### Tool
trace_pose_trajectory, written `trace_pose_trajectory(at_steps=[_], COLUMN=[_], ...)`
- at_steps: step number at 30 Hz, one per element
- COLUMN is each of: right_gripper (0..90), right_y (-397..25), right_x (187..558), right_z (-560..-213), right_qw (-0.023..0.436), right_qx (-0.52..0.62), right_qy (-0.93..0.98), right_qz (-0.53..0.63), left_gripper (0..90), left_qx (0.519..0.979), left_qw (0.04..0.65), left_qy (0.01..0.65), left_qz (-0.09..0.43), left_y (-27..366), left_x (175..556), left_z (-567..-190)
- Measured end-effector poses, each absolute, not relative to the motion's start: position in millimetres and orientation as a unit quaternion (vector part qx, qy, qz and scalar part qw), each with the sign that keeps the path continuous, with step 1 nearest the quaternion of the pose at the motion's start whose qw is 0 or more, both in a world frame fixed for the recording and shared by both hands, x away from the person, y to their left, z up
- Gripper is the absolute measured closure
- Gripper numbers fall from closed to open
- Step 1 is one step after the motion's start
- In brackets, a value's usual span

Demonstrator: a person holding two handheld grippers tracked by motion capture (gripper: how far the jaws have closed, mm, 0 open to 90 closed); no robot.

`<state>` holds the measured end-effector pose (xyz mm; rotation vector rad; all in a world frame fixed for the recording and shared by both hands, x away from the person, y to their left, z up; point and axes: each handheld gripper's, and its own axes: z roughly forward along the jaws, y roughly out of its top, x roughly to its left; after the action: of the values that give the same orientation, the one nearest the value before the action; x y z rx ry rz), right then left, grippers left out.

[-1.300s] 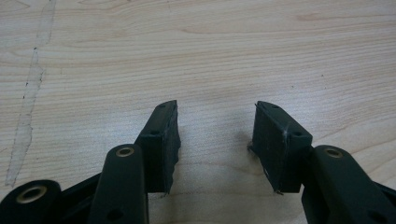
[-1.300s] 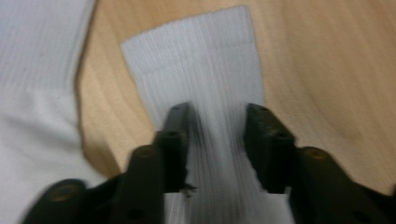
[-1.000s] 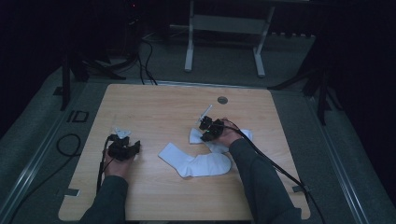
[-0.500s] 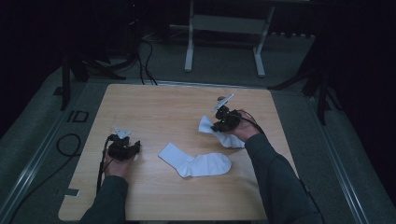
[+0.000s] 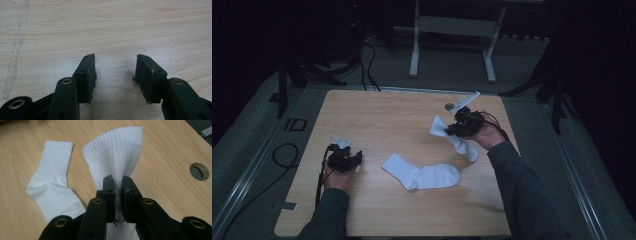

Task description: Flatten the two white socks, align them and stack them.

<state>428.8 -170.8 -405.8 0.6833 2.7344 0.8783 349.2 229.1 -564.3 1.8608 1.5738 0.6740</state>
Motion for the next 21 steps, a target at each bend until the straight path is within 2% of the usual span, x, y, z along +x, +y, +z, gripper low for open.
trace_pose_trajectory(at_steps=[21], right_gripper=[82.5], right_y=[-172], right_x=[397], right_z=[-359], right_qw=[0.078], right_qx=[0.191], right_qy=[0.915], right_qz=[0.347], left_gripper=[50.9], left_qx=[0.702], left_qw=[0.301], left_qy=[0.594], left_qz=[0.254], left_y=[229], left_x=[349], left_z=[-564])
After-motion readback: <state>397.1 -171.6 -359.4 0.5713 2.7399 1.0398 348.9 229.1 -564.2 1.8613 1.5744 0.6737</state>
